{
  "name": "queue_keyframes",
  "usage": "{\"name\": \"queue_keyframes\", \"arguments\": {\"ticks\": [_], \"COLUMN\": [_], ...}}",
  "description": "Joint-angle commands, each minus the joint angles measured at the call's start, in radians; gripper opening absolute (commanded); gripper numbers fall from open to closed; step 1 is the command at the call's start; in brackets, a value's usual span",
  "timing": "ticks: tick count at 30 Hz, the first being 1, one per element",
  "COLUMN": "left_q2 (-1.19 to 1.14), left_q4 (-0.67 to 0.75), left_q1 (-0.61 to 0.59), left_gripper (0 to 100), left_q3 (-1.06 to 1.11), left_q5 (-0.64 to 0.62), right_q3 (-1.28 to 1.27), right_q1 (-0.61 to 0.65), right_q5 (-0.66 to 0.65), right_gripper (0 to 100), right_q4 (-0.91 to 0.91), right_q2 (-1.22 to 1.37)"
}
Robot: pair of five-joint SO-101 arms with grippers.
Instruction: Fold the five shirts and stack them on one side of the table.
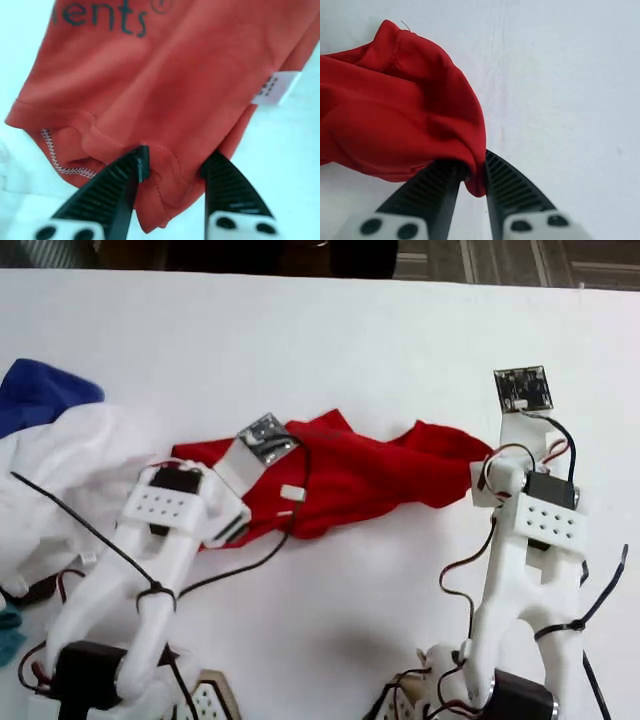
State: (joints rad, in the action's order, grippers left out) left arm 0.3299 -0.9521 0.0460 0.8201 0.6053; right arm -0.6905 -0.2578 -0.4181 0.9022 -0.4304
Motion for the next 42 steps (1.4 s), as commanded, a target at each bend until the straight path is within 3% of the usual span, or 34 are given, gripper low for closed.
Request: {"name": "queue_keyframes", "arguments": {"ticks": [1,5,10,18,23,33,42], "left_q2": [0.003,0.003,0.003,0.009,0.012,0.012,0.166], "left_q4": [0.014,0.011,0.011,-0.086,-0.313,-0.798,-0.835], "left_q1": [0.009,-0.015,-0.064,-0.058,-0.064,-0.066,-0.144], "left_gripper": [19,18,2,3,3,3,3], "left_q3": [0.005,0.007,-0.001,-0.068,-0.329,-1.055,-1.328], "left_q5": [-0.003,-0.002,0.000,0.006,0.002,-0.052,-0.074], "right_q3": [0.006,0.008,0.008,0.011,0.107,0.672,1.042], "right_q1": [0.001,0.001,0.001,0.007,0.033,0.076,-0.007], "right_q5": [0.002,0.002,0.002,0.003,0.069,0.072,0.078], "right_gripper": [1.9,1.9,1.9,1.9,1.9,1.9,1.9], "right_q4": [0.004,0.004,0.004,0.001,0.038,0.358,0.472], "right_q2": [-0.008,-0.008,-0.008,-0.007,-0.010,0.001,-0.028]}}
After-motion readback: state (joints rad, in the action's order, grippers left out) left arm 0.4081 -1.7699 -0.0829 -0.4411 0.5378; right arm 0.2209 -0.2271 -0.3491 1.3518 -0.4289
